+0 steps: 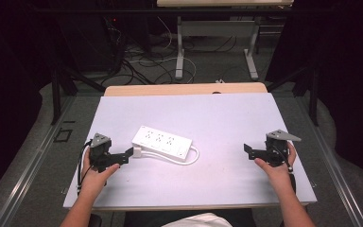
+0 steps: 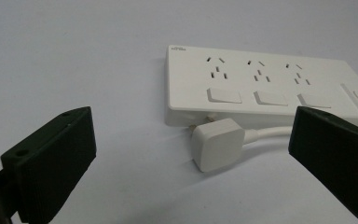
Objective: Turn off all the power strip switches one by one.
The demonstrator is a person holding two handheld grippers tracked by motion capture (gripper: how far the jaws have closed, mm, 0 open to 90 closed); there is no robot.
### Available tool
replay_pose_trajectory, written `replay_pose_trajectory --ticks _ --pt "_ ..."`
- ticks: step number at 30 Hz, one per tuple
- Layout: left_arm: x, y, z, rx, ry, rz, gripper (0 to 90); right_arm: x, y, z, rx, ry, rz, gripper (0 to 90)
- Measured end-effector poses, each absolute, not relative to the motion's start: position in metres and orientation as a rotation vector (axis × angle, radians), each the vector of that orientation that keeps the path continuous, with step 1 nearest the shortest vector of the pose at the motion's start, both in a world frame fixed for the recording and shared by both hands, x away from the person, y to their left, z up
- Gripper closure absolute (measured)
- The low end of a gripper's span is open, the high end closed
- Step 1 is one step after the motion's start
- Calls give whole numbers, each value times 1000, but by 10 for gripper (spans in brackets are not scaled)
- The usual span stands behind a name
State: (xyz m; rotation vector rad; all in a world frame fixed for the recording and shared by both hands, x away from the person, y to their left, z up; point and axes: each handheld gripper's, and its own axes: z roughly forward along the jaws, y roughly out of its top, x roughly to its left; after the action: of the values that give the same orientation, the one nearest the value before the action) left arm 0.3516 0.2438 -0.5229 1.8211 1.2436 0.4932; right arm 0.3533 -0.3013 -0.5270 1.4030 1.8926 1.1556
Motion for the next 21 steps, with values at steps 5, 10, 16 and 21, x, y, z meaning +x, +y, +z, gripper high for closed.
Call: replay_pose_trajectory --ticks 5,10,16,21 --pt "347 237 -520 1831 1219 506 8 346 -298 -525 1392 1887 1146 6" --pt "344 231 -516 1824 1203 505 14 344 -293 -524 1368 1893 1137 6" --pt "341 226 -514 1776 1201 454 86 344 -287 -526 1358 1908 1106 41" --pt "340 220 -513 1789 1193 465 158 344 -282 -528 1328 1917 1089 42"
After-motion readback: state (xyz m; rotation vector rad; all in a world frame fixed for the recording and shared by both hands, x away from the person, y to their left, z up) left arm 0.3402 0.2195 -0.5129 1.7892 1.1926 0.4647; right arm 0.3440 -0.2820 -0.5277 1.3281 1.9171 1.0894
